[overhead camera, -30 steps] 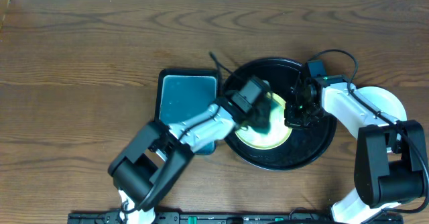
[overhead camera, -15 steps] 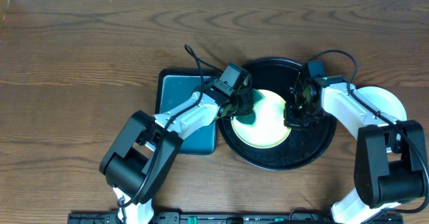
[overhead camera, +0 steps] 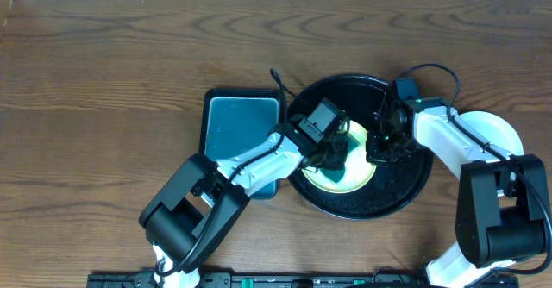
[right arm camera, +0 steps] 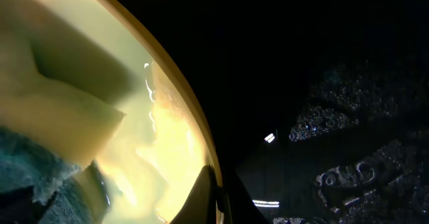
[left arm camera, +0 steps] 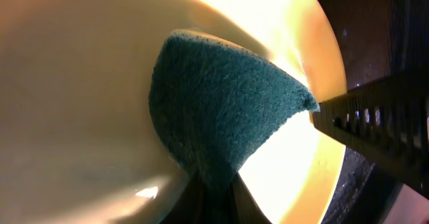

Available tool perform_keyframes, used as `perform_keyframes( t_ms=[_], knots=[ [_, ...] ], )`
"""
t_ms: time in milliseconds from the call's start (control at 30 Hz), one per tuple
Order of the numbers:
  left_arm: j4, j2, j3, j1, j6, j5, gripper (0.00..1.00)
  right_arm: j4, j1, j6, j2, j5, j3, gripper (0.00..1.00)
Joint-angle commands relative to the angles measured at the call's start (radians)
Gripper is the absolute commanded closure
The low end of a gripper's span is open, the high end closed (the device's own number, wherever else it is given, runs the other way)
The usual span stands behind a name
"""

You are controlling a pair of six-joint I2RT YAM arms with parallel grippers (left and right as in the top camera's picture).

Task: Clean dirty plates on tray and stack at the side
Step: 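Scrub the yellow plate with the sponge while the right gripper holds its rim, then move the sponge back over the blue tray with the left gripper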

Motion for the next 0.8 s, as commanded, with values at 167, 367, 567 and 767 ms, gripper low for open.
perform_keyframes(
  t_ms=[167,367,567,767],
  knots=[
    [-0.031,-0.075,-0.019,0.103,0.036,0.034,0.92,-0.008,0.014,-0.005,0.005,0.003,-0.020,0.99],
    [-0.050,-0.190,-0.019,0.212,0.059,0.034,0.92,-0.008,0.014,-0.005,0.005,0.004,-0.020,0.99],
    [-0.116,-0.266,-0.019,0.305,0.112,0.034,0.92,-0.008,0.014,-0.005,0.005,0.004,-0.020,0.99],
    [-0.251,-0.273,-0.019,0.387,0.198,-0.098,0.92,-0.008,0.014,-0.005,0.005,0.010,-0.020,0.99]
  ],
)
